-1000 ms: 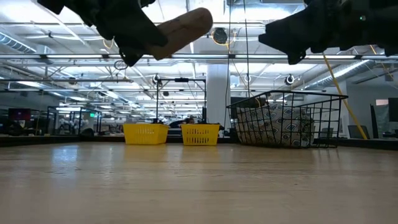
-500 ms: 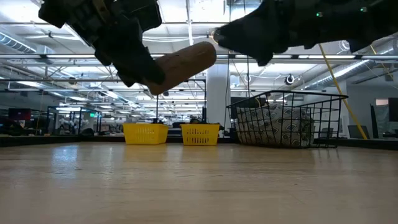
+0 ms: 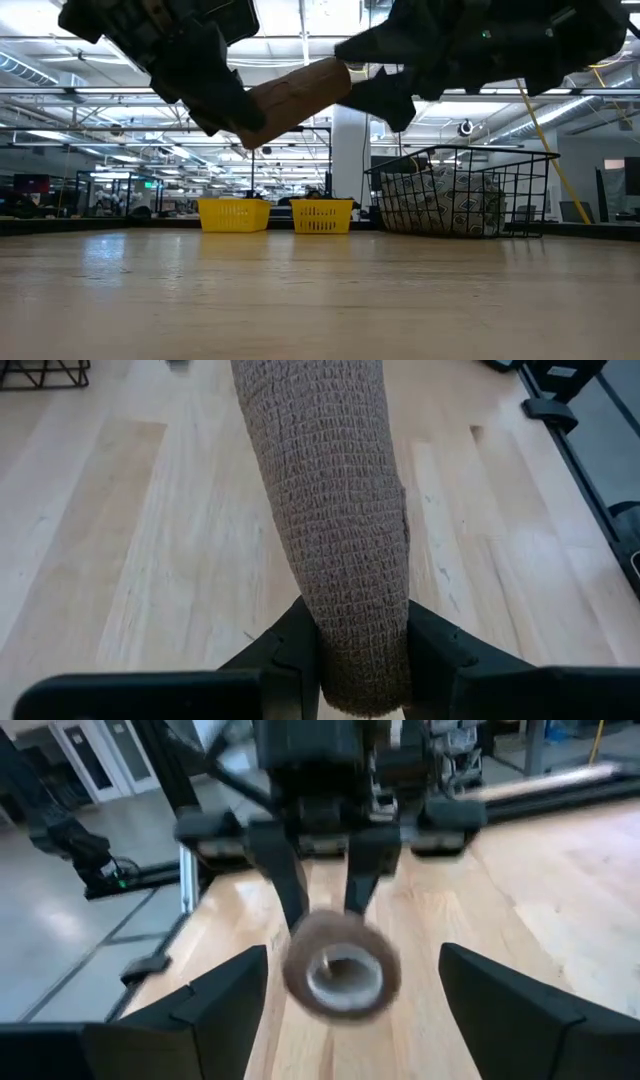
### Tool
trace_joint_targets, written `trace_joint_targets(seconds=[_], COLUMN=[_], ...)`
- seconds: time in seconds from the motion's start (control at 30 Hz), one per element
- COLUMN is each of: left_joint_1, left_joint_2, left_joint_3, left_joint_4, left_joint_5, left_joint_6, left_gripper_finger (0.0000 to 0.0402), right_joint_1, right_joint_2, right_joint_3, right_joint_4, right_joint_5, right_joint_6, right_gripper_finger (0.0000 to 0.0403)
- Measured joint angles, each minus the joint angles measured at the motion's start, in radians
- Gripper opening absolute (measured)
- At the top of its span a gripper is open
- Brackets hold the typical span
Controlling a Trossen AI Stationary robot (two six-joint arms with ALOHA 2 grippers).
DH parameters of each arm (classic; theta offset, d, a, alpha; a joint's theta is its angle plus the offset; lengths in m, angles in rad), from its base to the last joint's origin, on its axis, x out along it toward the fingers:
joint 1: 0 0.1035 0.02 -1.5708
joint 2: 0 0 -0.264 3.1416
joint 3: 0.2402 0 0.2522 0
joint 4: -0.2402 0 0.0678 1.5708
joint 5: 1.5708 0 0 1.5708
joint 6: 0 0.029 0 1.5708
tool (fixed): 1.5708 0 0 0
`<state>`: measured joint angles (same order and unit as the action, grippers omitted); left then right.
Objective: Pick & Place Medicine items
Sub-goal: Put the brown bandage into the right yellow basket
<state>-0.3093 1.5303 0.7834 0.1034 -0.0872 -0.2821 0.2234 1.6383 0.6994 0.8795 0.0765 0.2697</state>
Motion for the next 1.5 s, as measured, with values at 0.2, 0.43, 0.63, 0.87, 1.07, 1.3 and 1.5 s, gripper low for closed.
trace_joint_targets(seconds=[0.2, 0.43, 0.63, 0.87, 1.07, 1.3, 1.5], left_joint_1=[0.001, 0.008, 0.007, 0.007, 0.007, 0.007, 0.008], left_joint_2=[0.000, 0.000, 0.000, 0.000, 0.000, -0.001, -0.002], left_joint_3=[0.000, 0.000, 0.000, 0.000, 0.000, 0.000, 0.000], left_joint_4=[0.009, 0.013, 0.004, 0.003, 0.003, 0.003, 0.004], left_joint_5=[-0.001, -0.002, -0.002, -0.002, -0.002, -0.002, 0.030], left_joint_6=[0.010, 0.012, 0.010, 0.007, 0.006, -0.008, -0.010], left_gripper_finger=[0.0099, 0.0099, 0.0099, 0.0099, 0.0099, 0.0099, 0.0099], right_joint_1=[0.000, 0.000, -0.008, -0.008, -0.008, -0.008, -0.008], right_joint_2=[0.033, 0.046, 0.046, 0.047, 0.046, 0.046, 0.047], right_joint_3=[-0.001, 0.034, 0.049, 0.050, 0.050, 0.050, 0.053], right_joint_4=[0.027, 0.015, -0.009, -0.078, -0.074, -0.057, -0.042], right_joint_5=[-0.022, -0.030, -0.027, -0.028, -0.028, -0.028, -0.031], right_joint_6=[0.018, 0.017, 0.006, -0.001, -0.001, -0.005, -0.070], right_gripper_finger=[0.0267, 0.0259, 0.0251, 0.0218, 0.0167, 0.0135, 0.0180])
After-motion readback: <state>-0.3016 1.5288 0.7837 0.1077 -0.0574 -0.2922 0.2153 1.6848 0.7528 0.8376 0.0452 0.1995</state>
